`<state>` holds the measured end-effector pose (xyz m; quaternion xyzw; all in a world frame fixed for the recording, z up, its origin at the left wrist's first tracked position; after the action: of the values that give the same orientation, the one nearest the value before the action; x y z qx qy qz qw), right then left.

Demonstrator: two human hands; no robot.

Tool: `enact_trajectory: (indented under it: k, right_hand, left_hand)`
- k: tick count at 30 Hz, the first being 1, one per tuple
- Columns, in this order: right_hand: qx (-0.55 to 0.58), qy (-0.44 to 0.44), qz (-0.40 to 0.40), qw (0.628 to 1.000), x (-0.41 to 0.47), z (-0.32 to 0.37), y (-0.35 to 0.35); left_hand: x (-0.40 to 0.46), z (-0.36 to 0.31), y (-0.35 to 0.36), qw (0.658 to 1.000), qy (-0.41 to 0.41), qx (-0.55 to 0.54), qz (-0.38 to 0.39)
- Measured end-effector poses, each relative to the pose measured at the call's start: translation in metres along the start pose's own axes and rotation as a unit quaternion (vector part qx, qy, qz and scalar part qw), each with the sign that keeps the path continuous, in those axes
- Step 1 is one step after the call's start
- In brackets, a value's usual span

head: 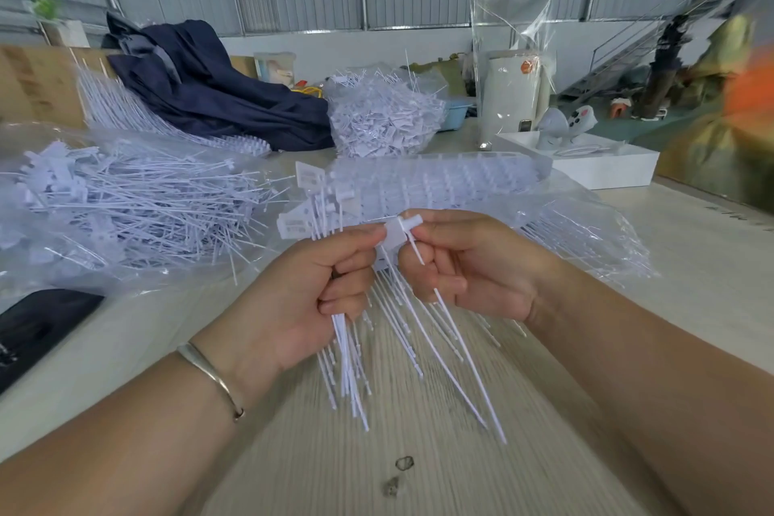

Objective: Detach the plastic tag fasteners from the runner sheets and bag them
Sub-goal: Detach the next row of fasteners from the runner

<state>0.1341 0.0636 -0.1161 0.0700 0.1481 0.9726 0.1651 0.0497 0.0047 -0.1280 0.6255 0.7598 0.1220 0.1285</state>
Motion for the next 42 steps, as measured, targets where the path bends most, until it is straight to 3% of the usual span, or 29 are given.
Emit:
enact_trajectory:
  k: [6, 14, 22, 29, 38, 42]
  right_hand:
    - [0.005, -0.02, 0.008, 1.0, 0.0, 0.005, 0.0]
    - [-0.129, -0.032, -0.114, 0.985, 0.002, 0.013, -0.025]
    - [-0.141, -0.042, -0.132, 0.98, 0.002, 0.012, -0.024]
    - [-0.146, -0.034, -0.129, 0.98, 0.004, 0.008, -0.026]
    - [-0.089, 0.004, -0.113, 0.99, 0.003, 0.004, -0.017]
    - [-0.137, 0.022, -0.129, 0.982, 0.002, 0.007, -0.021]
  left_hand:
    - [-0.004, 0.001, 0.009, 0.997, 0.007, 0.075, 0.028]
    - [0.001, 0.011, -0.009, 0.997, -0.043, 0.046, -0.05]
    - [0.001, 0.012, -0.005, 0.998, -0.042, 0.052, -0.016]
    - [0.004, 0.011, -0.017, 0.991, -0.035, 0.106, -0.076]
    - [0.007, 0.002, -0.015, 0.991, 0.001, 0.12, -0.051]
    - [0.007, -0.001, -0.015, 0.985, -0.001, 0.166, -0.053]
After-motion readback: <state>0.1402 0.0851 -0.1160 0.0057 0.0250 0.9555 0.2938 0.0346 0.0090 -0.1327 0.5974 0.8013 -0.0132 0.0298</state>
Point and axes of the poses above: each hand's wrist, its own x-axis towards the middle knuckle, its own y-axis out of the palm, z = x × y, the point moved 8 cm from there along x, towards the middle knuckle, and after that the axes turned 4 degrees about x, right-handed, at the moved point
